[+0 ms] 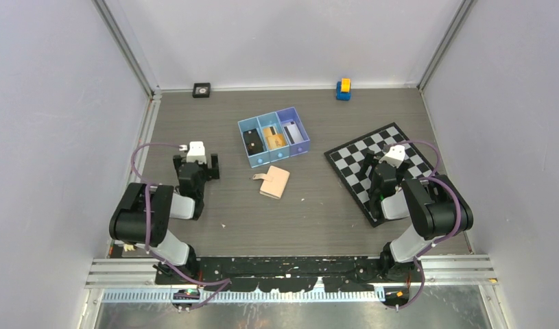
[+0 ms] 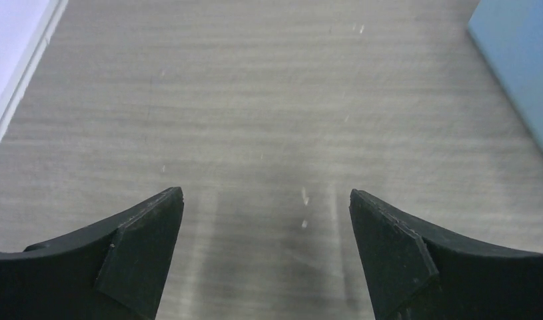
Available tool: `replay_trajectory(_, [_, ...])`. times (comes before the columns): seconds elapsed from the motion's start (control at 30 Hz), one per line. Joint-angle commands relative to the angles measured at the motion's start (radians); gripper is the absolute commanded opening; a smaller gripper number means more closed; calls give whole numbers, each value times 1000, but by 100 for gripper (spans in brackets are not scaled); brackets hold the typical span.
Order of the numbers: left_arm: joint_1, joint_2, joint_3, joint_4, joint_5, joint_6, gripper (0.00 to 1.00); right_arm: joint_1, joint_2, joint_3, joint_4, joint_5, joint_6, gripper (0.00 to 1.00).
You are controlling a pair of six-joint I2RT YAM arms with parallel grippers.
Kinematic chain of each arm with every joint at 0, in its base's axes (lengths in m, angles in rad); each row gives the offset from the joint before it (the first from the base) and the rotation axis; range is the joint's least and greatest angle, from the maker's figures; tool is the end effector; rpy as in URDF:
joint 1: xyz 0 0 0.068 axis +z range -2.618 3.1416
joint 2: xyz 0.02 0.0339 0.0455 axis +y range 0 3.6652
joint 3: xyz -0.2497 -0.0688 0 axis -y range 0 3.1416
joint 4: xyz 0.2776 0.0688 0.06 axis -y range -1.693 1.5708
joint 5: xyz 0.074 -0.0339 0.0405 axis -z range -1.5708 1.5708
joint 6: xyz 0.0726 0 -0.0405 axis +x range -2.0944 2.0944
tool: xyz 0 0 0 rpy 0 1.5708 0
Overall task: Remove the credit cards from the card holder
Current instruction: Reset both arms
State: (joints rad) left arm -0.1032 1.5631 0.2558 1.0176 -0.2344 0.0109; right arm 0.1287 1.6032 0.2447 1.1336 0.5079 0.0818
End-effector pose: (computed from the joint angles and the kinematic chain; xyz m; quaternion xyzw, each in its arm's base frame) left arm 0.2871 -0.0128 0.0695 -0.0244 0.7990 0.0663 0.5972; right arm 0.2814 0.0008 0.0737 0.1388 0.7604 -0.1320 0.6206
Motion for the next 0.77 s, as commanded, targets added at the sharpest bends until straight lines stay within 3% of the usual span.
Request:
replay_trajectory(0.0, [0,-41,87,-81,-14,-37,100,-6,-19,24,35,26,8,92])
replay_trajectory(0.07, [0,-3,86,-9,-36,-26,100,-8,-21,29,25,24,9,92])
replay_trajectory(0.17, [1,-19,101,-68,-22,-34,100,-12,-23,32,13,20,14,92])
replay_trajectory(0.73, [2,-10,97,-45,-62,-47,100,-12,-23,30,17,19,14,92])
